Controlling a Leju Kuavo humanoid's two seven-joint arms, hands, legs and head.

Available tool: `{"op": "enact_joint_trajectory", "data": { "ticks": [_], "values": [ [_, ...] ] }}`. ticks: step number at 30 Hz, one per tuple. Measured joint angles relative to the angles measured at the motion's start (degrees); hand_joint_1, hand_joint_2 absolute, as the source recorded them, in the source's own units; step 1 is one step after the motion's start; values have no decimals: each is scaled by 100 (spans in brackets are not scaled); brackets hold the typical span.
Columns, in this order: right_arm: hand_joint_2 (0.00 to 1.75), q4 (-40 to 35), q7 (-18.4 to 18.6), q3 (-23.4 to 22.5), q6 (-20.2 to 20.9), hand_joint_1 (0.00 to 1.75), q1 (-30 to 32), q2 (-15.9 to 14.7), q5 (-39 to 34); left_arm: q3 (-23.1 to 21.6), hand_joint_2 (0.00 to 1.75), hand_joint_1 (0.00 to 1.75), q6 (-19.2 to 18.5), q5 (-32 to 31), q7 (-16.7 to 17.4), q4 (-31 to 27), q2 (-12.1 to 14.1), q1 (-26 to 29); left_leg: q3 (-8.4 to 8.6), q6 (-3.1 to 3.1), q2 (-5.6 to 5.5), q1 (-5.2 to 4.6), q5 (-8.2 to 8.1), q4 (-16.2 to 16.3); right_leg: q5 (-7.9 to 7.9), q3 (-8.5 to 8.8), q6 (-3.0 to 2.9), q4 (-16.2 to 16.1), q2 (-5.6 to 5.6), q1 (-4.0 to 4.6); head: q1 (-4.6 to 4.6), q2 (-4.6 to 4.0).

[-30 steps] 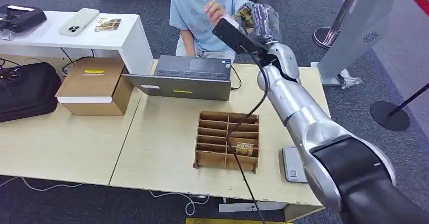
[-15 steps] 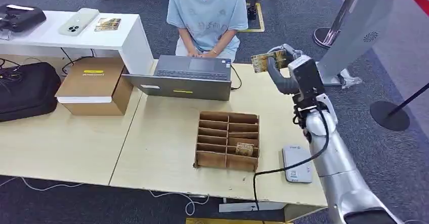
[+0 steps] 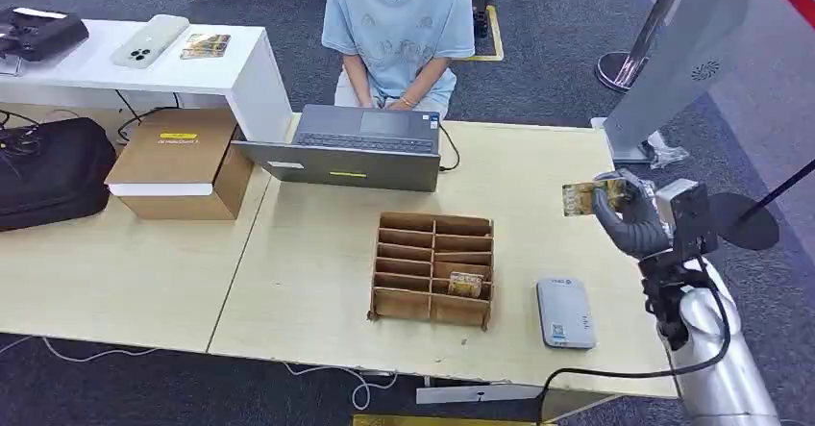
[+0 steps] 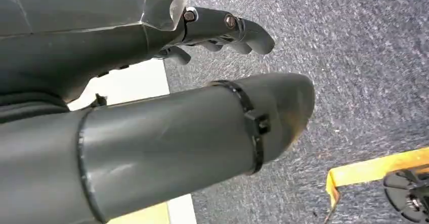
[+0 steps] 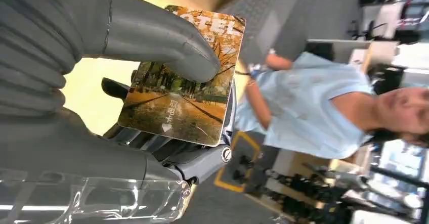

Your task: Pass the card to the sensor for recognition and then transmit it.

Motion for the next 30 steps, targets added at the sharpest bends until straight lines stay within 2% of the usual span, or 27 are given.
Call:
{"op": "enact_joint_trajectory", "data": {
  "ticks": [6, 12, 30],
  "values": [
    [175, -135, 293, -299, 220, 175, 568, -124, 22, 0, 0, 0, -4, -26, 20, 0, 0, 3, 3, 2, 7, 0, -2, 0, -1, -4, 0, 0, 5, 0, 0, 0],
    [175, 44, 413, -555, 428, 175, 897, -275, 72, 2, 0, 0, -2, -24, 26, 0, 4, 7, 3, 2, 12, 0, -2, 0, 0, -2, 0, 1, 9, 0, 0, 0],
    [175, 562, 463, -500, 380, 175, 895, -275, 271, 2, 0, 0, -9, -33, 24, 0, 2, -11, 3, 2, 11, -1, -1, 0, -1, -2, 0, 2, 8, -1, 2, 0]
  ]
}}
